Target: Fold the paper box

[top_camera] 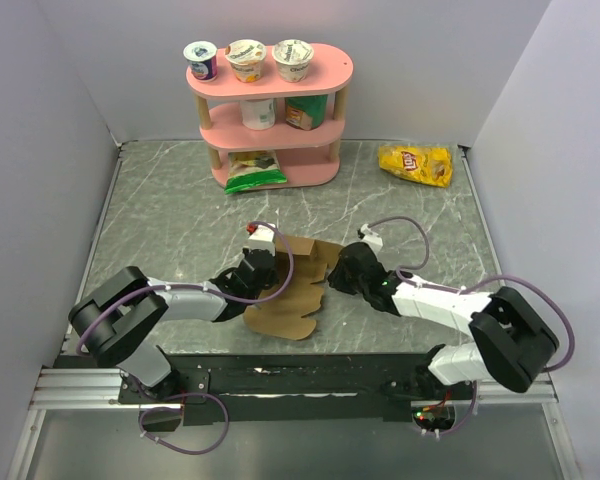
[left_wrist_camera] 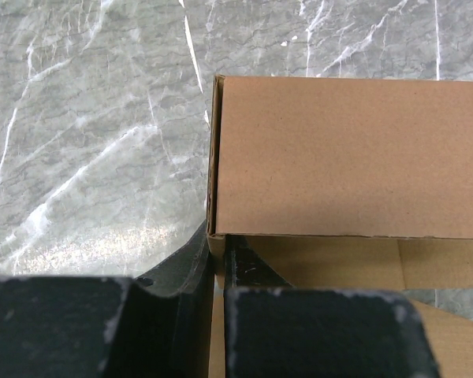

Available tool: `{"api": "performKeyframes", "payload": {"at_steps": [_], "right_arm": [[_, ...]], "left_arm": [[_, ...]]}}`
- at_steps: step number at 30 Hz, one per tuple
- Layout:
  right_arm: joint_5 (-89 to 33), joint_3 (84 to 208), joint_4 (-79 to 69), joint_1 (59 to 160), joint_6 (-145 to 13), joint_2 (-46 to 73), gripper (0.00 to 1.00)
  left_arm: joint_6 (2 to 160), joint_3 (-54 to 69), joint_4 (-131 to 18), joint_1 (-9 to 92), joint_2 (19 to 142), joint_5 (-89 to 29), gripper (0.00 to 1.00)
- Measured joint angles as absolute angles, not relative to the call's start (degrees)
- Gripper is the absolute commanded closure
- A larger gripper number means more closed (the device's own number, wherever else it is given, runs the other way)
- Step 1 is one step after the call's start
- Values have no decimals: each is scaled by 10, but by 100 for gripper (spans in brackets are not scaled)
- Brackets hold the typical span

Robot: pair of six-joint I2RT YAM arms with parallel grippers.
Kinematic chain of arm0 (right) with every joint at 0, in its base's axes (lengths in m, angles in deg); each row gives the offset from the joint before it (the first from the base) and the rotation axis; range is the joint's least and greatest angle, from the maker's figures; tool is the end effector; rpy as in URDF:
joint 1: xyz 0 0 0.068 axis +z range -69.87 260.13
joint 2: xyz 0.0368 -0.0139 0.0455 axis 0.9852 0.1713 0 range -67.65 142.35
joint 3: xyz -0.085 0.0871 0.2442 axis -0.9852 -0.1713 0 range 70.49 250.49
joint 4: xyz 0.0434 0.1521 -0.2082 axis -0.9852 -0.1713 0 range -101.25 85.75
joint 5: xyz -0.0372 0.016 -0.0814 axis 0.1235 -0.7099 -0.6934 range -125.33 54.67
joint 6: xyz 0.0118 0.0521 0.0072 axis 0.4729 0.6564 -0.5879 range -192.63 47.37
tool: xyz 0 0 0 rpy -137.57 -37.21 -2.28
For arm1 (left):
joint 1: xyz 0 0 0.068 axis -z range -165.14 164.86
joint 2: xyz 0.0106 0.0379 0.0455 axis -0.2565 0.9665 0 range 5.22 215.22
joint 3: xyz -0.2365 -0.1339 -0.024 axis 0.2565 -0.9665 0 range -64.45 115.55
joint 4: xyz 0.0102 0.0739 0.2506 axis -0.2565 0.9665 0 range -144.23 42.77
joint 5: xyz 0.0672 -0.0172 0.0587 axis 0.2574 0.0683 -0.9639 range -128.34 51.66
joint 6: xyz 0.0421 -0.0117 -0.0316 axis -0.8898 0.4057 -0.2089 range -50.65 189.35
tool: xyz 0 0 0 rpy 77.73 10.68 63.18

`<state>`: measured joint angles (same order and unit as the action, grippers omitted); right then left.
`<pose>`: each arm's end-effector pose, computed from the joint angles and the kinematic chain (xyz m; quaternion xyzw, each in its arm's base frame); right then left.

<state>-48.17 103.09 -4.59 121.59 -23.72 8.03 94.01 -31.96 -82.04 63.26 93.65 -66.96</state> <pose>0.1953 0.1619 0.1711 0.1034 0.9080 0.2063 0.3498 0.2070 -0.2074 0.1584 0.0466 0.8395 -0.1262 0.5265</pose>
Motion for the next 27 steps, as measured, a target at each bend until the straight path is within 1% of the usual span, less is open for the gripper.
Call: {"api": "performKeyframes", "payload": {"at_steps": [14,27], "right_arm": [[-479,1055,47,1220,-248,162,73],[-446,1068,103,1222,-237,220,73]], "left_arm": [[929,-320,-821,633,936,-669,99],[925,-319,-821,633,936,-670,99]]}}
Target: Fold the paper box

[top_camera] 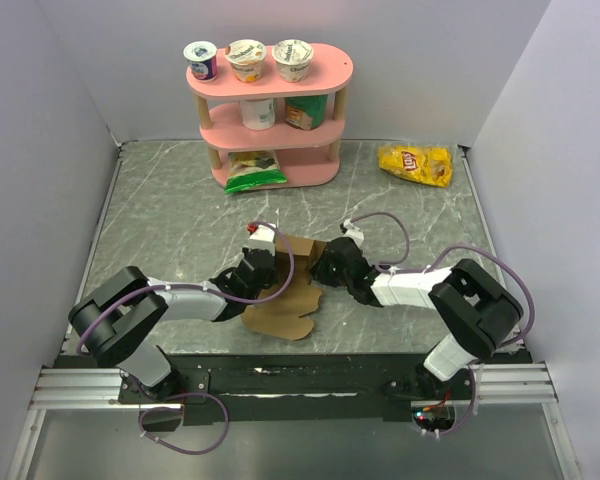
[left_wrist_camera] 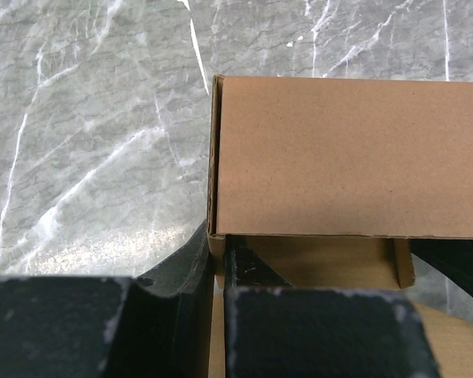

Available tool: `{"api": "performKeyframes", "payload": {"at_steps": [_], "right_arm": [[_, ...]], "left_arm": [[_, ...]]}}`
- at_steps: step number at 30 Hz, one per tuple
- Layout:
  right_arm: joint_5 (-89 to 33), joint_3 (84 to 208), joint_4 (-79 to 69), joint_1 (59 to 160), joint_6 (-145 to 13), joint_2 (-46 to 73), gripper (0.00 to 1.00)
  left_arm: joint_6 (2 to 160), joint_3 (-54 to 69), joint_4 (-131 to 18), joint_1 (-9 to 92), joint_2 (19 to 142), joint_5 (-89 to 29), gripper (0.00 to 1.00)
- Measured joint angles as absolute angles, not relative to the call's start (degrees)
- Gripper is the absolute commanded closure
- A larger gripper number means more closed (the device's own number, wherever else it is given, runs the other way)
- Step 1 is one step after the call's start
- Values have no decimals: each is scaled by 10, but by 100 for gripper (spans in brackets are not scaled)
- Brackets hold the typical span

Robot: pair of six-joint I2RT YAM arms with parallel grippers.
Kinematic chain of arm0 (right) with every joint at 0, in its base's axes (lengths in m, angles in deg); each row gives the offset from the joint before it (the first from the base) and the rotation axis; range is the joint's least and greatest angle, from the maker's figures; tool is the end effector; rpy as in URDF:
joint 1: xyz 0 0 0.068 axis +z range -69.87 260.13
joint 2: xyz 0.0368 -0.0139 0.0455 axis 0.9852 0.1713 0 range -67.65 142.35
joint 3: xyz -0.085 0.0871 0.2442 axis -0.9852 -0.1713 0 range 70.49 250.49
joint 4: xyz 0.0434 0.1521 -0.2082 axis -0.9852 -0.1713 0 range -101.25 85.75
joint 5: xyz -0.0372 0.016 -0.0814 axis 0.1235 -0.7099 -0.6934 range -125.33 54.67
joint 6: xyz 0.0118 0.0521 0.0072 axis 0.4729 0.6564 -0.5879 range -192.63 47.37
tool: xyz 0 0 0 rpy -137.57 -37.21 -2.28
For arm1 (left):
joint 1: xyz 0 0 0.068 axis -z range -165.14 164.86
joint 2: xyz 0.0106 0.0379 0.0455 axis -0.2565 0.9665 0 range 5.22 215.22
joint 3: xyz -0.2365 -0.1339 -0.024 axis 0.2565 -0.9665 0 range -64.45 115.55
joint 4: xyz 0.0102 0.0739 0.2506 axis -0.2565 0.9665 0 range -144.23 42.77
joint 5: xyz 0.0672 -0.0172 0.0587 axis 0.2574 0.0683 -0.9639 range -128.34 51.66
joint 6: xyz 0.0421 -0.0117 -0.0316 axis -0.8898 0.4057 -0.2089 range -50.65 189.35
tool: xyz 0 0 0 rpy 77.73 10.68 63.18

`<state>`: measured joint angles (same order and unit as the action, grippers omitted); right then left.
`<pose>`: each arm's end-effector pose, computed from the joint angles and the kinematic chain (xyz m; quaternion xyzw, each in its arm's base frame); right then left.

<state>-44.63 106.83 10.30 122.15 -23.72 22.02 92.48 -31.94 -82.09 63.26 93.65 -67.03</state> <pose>0.2253 0.1951 0.1485 0.0890 0.8951 0.2558 0.3543 0.2071 -0.2074 0.1586 0.0573 0.8384 -0.1191 0.5287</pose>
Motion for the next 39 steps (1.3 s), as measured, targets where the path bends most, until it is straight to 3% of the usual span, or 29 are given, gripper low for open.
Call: {"api": "performKeyframes", "payload": {"at_steps": [15,18,22,29,34,39], "right_arm": [[-446,1131,49,1223,-217,280,74],[-450,1131,41,1224,-217,277,61],[-450,1099,24,1227,-233,226,31],[-424,994,-25,1241,-301,-5,24],[-416,992,-101,1230,-351,-158,21],[-412,1073,-138,1137,-392,-172,20]], "left_arm": [[912,-319,-816,630,936,-684,99],[911,-319,-815,630,936,-688,99],[910,-317,-808,629,936,-695,99],[910,-316,-805,606,934,-685,99],[905,-317,-796,592,927,-678,99],[895,-318,-794,591,924,-668,99]]}}
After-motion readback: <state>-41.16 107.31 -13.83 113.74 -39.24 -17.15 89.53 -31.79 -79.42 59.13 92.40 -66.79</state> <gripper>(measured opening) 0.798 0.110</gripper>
